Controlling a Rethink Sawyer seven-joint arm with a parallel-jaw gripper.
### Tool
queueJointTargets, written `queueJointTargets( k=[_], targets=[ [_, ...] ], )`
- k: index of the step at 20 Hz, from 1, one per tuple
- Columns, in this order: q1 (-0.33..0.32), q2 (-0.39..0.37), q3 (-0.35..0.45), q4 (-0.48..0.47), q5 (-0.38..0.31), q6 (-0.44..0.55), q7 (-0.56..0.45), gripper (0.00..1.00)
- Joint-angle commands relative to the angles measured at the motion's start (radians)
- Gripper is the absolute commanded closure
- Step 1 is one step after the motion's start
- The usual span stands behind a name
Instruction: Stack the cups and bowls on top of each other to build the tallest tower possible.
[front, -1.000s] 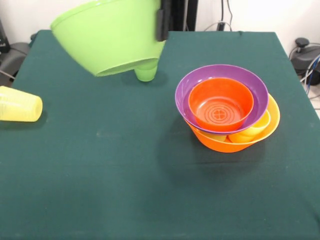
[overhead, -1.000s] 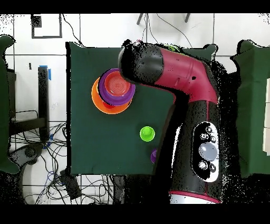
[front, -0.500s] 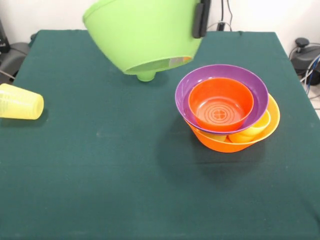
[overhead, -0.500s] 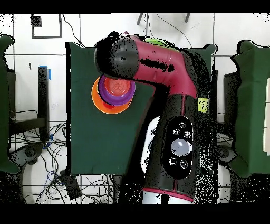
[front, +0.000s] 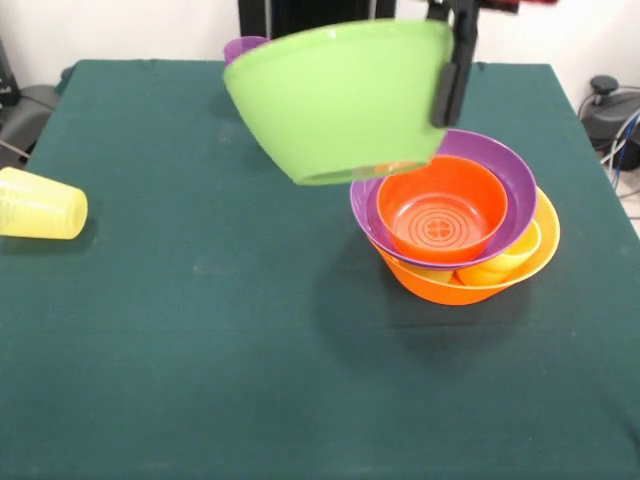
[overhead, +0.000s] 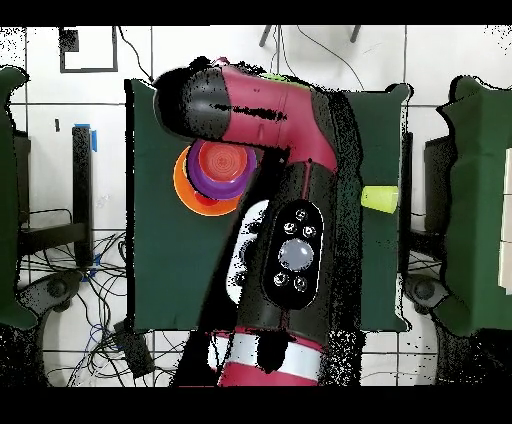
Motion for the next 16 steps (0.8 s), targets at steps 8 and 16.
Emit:
queueJointTargets(
  k=[8,16],
  targets=[
    [0.072,0.134,-0.039,-0.074,0.076,0.096,0.314,1.0],
    [0.092,0.077,-0.102,-0.135,0.094,0.339,0.295,1.0]
  ],
)
